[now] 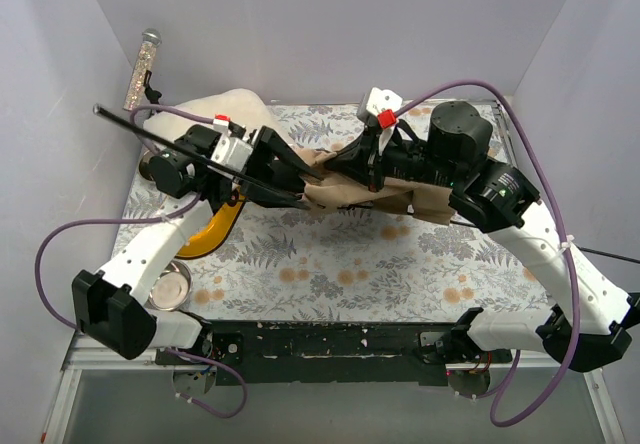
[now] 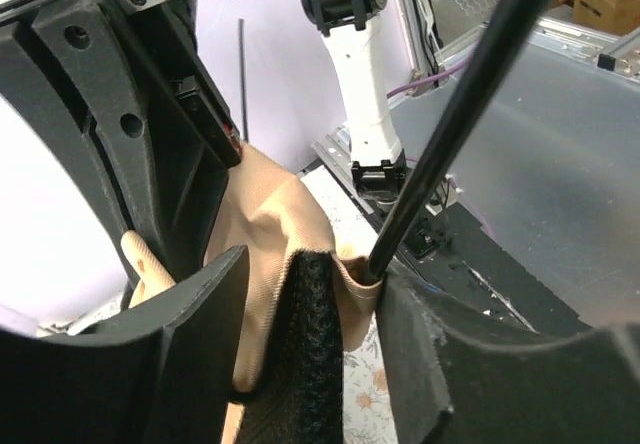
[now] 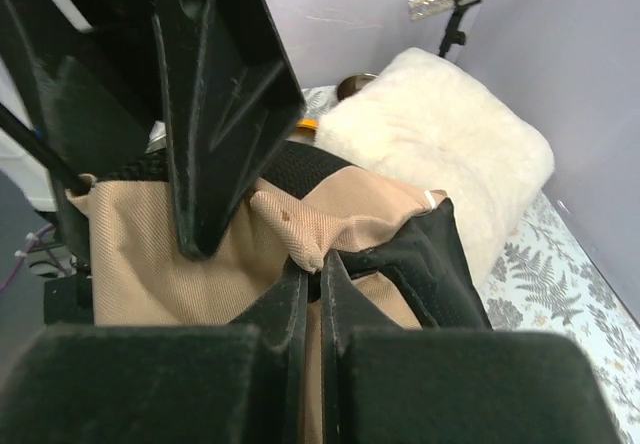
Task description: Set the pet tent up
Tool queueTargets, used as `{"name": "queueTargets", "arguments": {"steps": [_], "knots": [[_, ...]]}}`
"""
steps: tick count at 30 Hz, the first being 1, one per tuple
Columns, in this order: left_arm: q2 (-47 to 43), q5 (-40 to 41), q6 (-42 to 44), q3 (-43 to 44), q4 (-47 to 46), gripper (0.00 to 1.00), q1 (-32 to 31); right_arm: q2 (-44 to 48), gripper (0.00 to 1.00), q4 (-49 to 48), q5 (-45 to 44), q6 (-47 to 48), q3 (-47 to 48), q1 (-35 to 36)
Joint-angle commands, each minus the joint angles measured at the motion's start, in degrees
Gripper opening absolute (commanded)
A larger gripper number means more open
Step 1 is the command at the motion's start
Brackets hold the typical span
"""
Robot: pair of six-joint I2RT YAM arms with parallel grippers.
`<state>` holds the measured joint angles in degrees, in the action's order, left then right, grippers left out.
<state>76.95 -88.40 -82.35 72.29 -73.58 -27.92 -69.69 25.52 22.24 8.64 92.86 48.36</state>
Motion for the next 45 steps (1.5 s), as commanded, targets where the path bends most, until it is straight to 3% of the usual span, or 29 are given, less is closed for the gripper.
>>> {"name": "queueTargets", "arguments": {"steps": [1, 4, 7, 10, 17, 19, 21, 29, 34, 39, 45], "knots": [[-4.9, -6.4, 2.7, -0.1, 12.7, 0.6, 6.1, 1.2, 0.01, -2.1, -3.8, -2.4, 2.2, -2.4], [-6.1, -2.5, 2.5, 1.1, 19.7, 0.87, 9.9, 1.9, 0.01, -1.3, -4.0, -2.9, 2.9, -3.9], [-8.9, 0.1, 4.3, 1.3, 25.7, 0.97, 11.3, 2.5, 0.01, -1.2, -5.4, -2.7, 3.1, -4.4], [-12.2, 2.7, 7.2, 1.6, 32.8, 0.98, 11.4, 3.7, 0.01, -3.5, -7.6, -1.4, 2.3, -4.7], [-20.4, 15.2, 22.9, 7.4, 61.3, 0.98, 11.5, 4.7, 0.01, -5.8, -15.0, 1.2, 4.1, -4.7], [-22.3, 16.3, 20.2, 7.7, 57.5, 0.98, 11.5, 5.1, 0.01, -6.2, -16.6, 1.5, 3.7, -4.7], [-22.1, 17.8, 11.2, 8.4, 48.6, 0.98, 11.5, 5.6, 0.01, -6.4, -17.7, 2.2, 3.0, -4.7], [-15.9, 27.1, -6.8, 25.2, 40.2, 0.98, 11.5, 6.1, 0.01, -5.9, -17.7, 3.7, 1.2, -4.7], [-11.3, 29.9, -14.6, 34.8, 36.4, 0.91, 11.4, 5.1, 0.01, -6.4, -17.6, 4.2, 1.1, -4.6], [-9.9, 30.9, -20.9, 36.2, 33.5, 0.84, 11.5, 3.7, 0.01, -7.0, -17.8, 4.3, 2.0, -4.8], [-12.3, 33.5, -25.5, 31.3, 32.1, 0.81, 11.5, 2.8, 0.01, -7.4, -18.0, 4.5, 1.9, -4.7]]}}
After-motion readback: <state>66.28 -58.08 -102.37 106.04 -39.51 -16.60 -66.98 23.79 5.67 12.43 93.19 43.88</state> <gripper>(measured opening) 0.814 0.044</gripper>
